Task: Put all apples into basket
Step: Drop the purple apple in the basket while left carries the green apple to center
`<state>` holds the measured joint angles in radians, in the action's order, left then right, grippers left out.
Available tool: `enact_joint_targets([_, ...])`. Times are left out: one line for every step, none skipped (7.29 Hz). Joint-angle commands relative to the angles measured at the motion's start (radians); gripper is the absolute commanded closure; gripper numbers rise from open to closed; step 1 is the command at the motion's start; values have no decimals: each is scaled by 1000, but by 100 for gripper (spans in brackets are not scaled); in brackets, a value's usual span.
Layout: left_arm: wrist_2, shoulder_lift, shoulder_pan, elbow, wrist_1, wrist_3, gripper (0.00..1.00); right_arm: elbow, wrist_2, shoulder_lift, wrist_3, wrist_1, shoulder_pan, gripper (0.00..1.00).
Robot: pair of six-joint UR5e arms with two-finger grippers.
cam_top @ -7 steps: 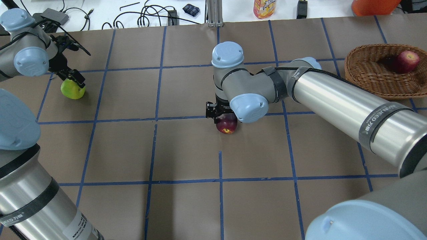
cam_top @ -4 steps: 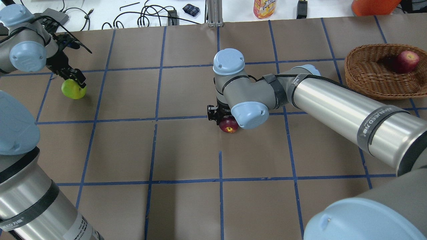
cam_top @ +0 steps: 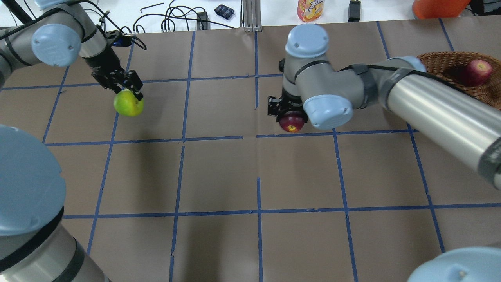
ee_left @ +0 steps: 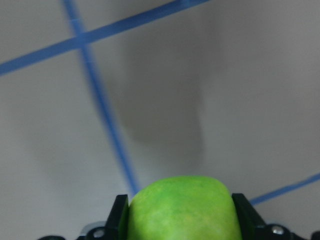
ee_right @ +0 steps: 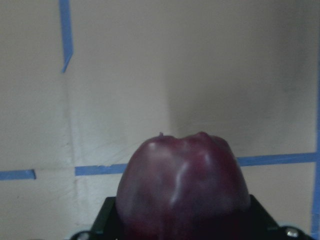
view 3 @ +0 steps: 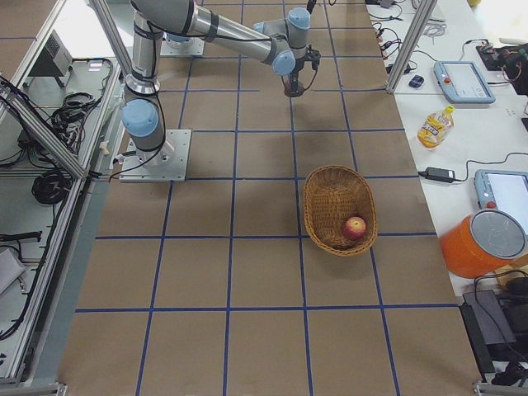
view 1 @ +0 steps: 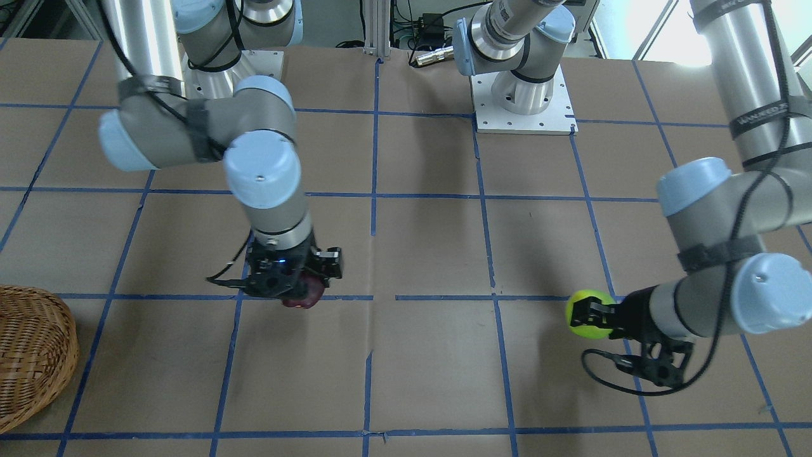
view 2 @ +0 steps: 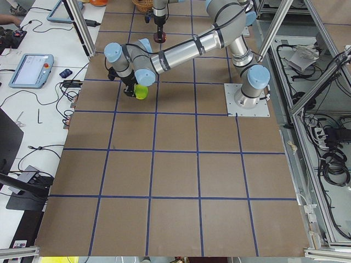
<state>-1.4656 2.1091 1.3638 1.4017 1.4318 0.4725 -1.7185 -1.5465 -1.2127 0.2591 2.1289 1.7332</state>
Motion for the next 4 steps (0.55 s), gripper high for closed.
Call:
enact_joint_targets([132, -40, 172, 85, -80, -366, 100, 31, 9, -44, -227, -12, -266, 51])
enact_joint_targets([145, -56, 302, 101, -124, -549, 100, 68, 22, -38, -353, -32, -382, 52])
enact_joint_targets([143, -58, 437, 97, -142, -735, 100, 121, 72, -19, -495, -33, -446, 52])
enact_joint_targets([131, -43, 557, 103, -247, -919, 100, 179, 68, 36, -653, -23, -508, 53])
